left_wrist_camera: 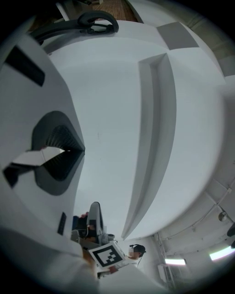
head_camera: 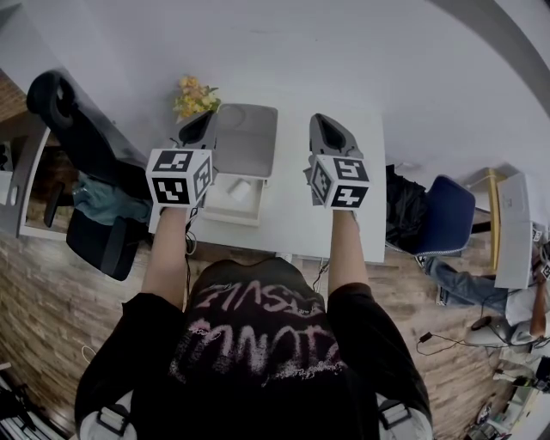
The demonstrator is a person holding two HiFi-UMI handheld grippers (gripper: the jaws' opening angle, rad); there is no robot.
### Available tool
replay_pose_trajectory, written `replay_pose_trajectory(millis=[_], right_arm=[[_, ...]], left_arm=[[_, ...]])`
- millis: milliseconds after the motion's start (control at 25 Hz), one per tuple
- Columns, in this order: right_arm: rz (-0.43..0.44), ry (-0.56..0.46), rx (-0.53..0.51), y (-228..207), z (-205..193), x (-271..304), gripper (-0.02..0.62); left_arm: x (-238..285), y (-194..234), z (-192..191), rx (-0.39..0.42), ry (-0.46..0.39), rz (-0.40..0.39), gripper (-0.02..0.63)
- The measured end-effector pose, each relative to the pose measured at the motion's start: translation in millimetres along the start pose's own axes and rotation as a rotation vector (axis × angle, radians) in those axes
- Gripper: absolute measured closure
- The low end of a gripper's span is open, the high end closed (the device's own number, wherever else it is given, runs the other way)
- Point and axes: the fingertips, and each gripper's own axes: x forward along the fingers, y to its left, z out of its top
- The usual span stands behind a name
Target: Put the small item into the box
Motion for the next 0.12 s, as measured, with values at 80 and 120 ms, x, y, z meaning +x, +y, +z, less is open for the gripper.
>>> replay_pose_trajectory(millis=[80, 120], right_arm=[[-0.004, -0.001, 0.000, -1.7, 0.4, -1.2, 0.586], [-0.006, -0.002, 0.000, -2.5, 0.6, -1.8, 0.586]], left_arm=[[-0.2, -1.0, -0.1, 0.000, 0.000, -0.002, 0.604], [-0.4, -1.5, 0.0, 0.001, 0.000, -0.002, 0.604]])
